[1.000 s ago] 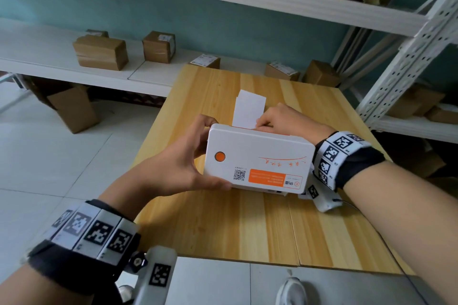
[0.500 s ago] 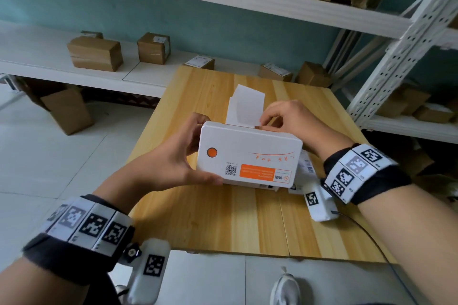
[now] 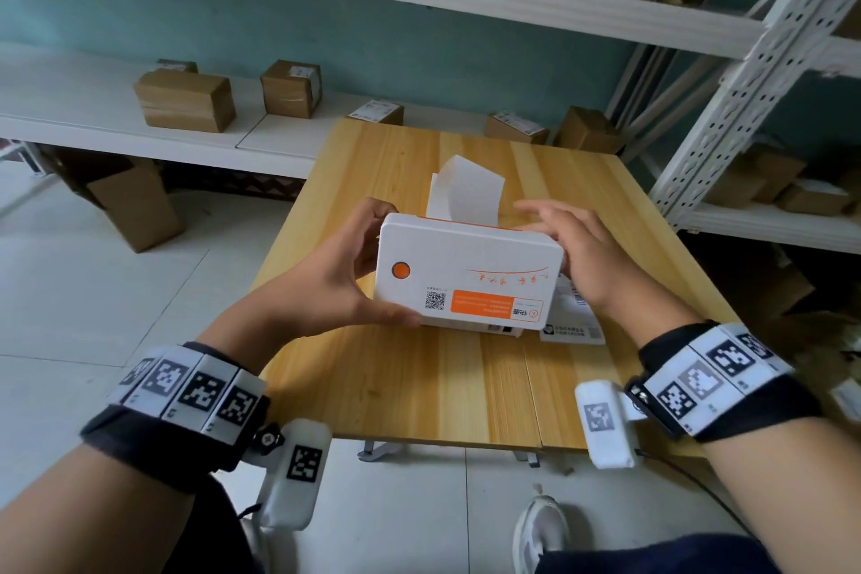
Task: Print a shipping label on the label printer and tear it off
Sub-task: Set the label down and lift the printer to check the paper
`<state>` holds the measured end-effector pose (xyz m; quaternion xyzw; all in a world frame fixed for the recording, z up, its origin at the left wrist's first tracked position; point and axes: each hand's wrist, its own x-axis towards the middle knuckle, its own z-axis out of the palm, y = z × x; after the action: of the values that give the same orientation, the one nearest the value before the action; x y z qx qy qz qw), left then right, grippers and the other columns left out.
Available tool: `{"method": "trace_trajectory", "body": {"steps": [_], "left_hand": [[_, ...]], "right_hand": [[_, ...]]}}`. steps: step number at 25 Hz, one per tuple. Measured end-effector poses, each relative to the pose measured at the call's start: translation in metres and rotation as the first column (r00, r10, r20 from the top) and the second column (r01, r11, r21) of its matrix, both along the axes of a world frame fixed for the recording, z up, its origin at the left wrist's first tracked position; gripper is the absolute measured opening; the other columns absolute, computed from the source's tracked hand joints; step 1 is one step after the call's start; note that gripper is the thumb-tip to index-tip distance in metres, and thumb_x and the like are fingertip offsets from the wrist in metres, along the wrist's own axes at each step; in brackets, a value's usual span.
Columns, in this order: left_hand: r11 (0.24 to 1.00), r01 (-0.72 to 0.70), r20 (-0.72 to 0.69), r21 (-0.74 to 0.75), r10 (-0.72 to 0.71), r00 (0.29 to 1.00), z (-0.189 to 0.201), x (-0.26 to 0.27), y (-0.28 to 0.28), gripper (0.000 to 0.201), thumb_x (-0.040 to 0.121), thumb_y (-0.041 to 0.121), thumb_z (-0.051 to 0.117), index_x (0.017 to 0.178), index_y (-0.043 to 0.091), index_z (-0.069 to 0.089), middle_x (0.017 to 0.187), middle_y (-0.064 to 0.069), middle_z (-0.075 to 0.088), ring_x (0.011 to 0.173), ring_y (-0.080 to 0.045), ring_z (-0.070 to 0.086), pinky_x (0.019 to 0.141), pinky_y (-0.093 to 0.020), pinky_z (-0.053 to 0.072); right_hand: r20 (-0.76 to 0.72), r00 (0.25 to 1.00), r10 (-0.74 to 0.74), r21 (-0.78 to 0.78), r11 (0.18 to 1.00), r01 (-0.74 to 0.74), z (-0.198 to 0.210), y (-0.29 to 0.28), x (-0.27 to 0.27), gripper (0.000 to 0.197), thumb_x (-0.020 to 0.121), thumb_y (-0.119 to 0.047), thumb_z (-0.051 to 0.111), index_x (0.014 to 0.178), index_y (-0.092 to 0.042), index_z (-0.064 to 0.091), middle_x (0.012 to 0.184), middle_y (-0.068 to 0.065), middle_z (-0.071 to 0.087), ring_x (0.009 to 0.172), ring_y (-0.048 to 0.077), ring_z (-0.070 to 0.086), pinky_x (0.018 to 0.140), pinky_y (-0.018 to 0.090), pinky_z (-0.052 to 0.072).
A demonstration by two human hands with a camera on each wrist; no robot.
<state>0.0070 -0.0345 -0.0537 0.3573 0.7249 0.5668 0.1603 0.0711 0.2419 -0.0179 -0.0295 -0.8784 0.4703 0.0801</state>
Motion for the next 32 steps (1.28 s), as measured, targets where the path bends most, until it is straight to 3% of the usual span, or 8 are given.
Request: {"method": "trace_trajectory", "body": {"steps": [3,6,9,11,17,23,28,32], "left_hand": [[0.999,-0.025,0.041,0.022,0.024,0.999,-0.001,-0.001,0.0,0.075,0.064,0.007,0.09,0.123,0.011,0.045,0.122,-0.002,0.07,0.123,-0.021,0.065,0.099,-0.037,0.058],[0.998,-0.058,0.053,0.019,0.057,0.997,-0.002,0.0,0.001,0.075,0.063,0.003,0.09,0.124,0.007,0.047,0.12,0.0,0.072,0.12,-0.02,0.067,0.098,-0.038,0.059],[0.999,-0.049,0.022,0.014,0.048,0.999,0.0,0.002,0.002,0.075,0.064,0.001,0.089,0.122,0.006,0.042,0.119,-0.002,0.071,0.12,-0.02,0.067,0.092,-0.032,0.06],[0.999,-0.031,0.008,0.01,0.031,0.999,0.002,0.002,0.002,0.075,0.064,0.006,0.09,0.12,0.01,0.041,0.122,-0.004,0.069,0.121,-0.022,0.066,0.091,-0.033,0.061],[1.0,-0.029,0.001,-0.004,0.029,1.0,0.003,0.003,0.003,0.075,0.063,0.01,0.089,0.12,0.014,0.041,0.12,-0.004,0.069,0.123,-0.021,0.065,0.092,-0.033,0.06],[0.991,-0.031,-0.032,-0.13,0.027,0.999,0.007,-0.001,0.008,0.071,0.068,0.001,0.091,0.118,0.015,0.043,0.107,0.003,0.067,0.105,-0.004,0.067,0.075,-0.02,0.057],[0.992,-0.058,-0.023,-0.115,0.055,0.998,0.006,0.0,0.011,0.07,0.067,0.001,0.091,0.12,0.012,0.046,0.105,0.003,0.065,0.098,-0.001,0.067,0.071,-0.019,0.056],[0.994,-0.051,-0.001,-0.092,0.051,0.999,0.005,0.001,0.01,0.068,0.067,-0.002,0.09,0.118,0.012,0.046,0.104,0.002,0.066,0.097,0.001,0.067,0.071,-0.016,0.054]], "right_hand": [[0.004,0.999,0.032,0.027,0.999,-0.033,-0.003,-0.007,0.008,0.075,0.089,-0.075,0.016,0.144,-0.033,0.043,0.104,0.0,0.074,0.104,0.01,0.067,0.091,0.028,0.045],[0.016,0.998,0.057,-0.022,0.998,-0.056,-0.005,-0.012,0.014,0.091,0.076,-0.09,0.015,0.137,-0.034,0.051,0.101,-0.002,0.076,0.1,0.013,0.071,0.089,0.035,0.052],[-0.068,0.997,-0.035,0.018,0.999,0.036,-0.005,-0.021,0.02,0.075,0.087,-0.076,0.013,0.106,-0.029,0.069,0.087,0.005,0.077,0.08,0.011,0.073,0.071,0.032,0.055],[-0.086,0.995,-0.056,0.038,0.997,0.06,-0.004,-0.025,0.022,0.074,0.094,-0.062,0.016,0.097,-0.016,0.074,0.082,0.018,0.074,0.078,0.025,0.073,0.069,0.044,0.054],[-0.024,0.996,-0.084,0.02,0.996,0.084,-0.011,-0.024,0.018,0.078,0.103,-0.056,0.021,0.098,0.005,0.068,0.081,0.021,0.072,0.074,0.034,0.073,0.062,0.035,0.049],[-0.005,0.994,-0.11,-0.021,0.994,0.11,-0.013,-0.025,0.017,0.069,0.105,-0.052,0.022,0.1,-0.001,0.069,0.083,0.019,0.072,0.072,0.027,0.073,0.061,0.032,0.05],[0.024,0.995,-0.092,-0.136,0.986,0.095,-0.015,-0.027,0.015,0.07,0.105,-0.052,0.024,0.112,0.007,0.061,0.097,0.028,0.07,0.085,0.039,0.072,0.068,0.04,0.05],[0.053,0.993,-0.102,-0.244,0.963,0.112,-0.016,-0.029,0.013,0.058,0.106,-0.045,0.028,0.117,0.001,0.062,0.103,0.025,0.071,0.08,0.026,0.075,0.057,0.026,0.051]]}}
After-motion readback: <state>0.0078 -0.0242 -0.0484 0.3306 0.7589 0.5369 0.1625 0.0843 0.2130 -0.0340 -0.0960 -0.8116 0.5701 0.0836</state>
